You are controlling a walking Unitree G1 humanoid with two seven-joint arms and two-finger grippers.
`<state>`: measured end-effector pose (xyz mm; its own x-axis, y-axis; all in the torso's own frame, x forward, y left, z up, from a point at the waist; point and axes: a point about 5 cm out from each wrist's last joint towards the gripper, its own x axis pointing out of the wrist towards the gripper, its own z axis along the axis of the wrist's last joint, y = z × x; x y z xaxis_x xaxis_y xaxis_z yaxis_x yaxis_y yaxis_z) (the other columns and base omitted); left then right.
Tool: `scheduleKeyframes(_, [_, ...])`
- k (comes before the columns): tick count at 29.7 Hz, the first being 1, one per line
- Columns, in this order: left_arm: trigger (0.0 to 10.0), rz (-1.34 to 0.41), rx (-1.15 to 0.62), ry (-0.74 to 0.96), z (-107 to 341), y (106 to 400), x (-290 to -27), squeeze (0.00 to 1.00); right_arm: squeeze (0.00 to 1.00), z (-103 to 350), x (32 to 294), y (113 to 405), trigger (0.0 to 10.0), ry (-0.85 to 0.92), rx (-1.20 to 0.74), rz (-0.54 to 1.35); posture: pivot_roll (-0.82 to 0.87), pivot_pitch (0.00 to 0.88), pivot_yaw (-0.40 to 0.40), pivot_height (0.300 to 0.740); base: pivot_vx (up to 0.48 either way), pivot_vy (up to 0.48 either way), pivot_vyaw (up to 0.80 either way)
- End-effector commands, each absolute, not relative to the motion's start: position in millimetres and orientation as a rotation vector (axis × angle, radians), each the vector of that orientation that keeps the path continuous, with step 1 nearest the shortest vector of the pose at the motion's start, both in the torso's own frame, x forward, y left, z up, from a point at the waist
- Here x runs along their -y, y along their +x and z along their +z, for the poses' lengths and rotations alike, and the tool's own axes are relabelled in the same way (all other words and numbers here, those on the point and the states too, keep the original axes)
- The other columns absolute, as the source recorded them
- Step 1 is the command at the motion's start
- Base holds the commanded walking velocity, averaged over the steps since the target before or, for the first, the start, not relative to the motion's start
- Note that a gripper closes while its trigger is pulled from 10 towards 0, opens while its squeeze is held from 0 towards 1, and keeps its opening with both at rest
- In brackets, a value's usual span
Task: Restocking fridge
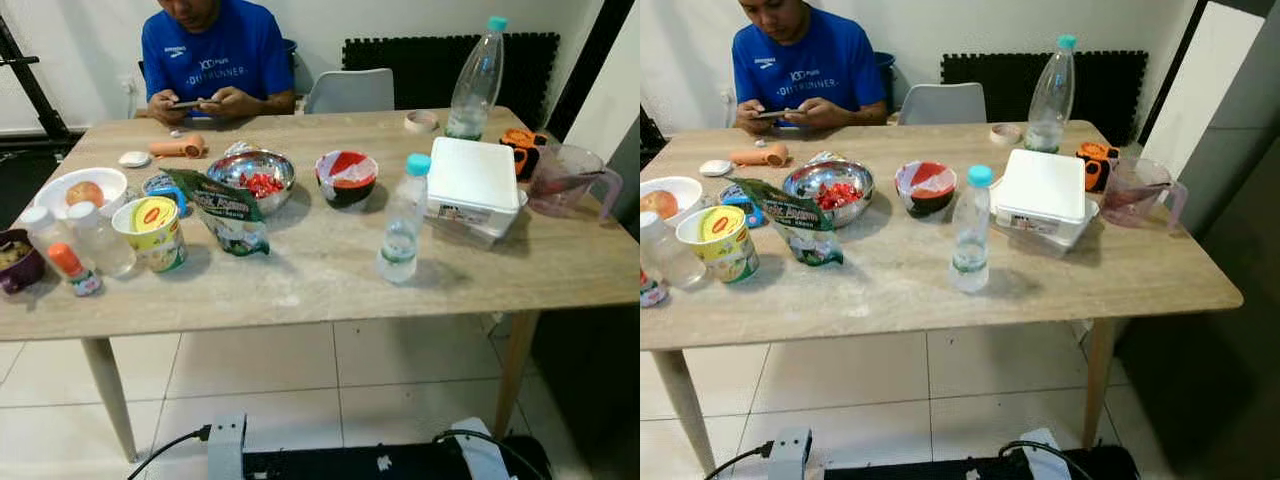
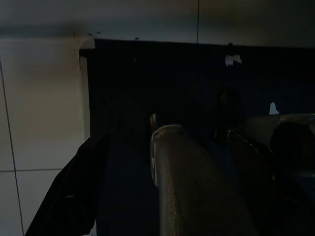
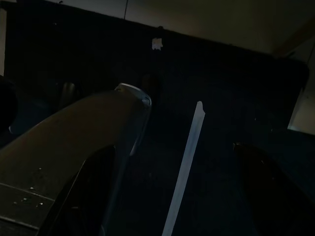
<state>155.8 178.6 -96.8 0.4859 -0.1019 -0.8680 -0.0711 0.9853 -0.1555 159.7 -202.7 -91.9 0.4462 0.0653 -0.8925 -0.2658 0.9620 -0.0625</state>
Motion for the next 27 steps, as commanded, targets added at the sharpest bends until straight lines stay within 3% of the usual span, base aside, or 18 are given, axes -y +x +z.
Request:
scheduleKeyframes(1, [10.0, -0.019, -1.093, -0.167, -99.5, 149.2, -179.0, 0.00, 0.00, -92.8, 204.2, 156.8, 10.0, -0.200, -1.098, 0.202, -0.01, 0.015, -0.004, 0.740, -0.386, 0.000, 0.00])
scheduleKeyframes(10, [10.0, -0.024, -1.086, -0.160, -98.6, 151.5, -178.7, 0.00, 0.00, -92.8, 204.4, 156.6, 10.0, -0.206, -1.098, 0.204, 0.00, 0.012, -0.005, 0.740, -0.365, 0.000, 0.00])
scheduleKeyframes(27, [10.0, -0.023, -1.084, -0.167, -98.5, 150.9, -181.0, 0.00, 0.00, -92.4, 203.8, 157.4, 10.0, -0.209, -1.087, 0.210, -0.01, 0.013, -0.006, 0.740, 0.000, 0.000, 0.00])
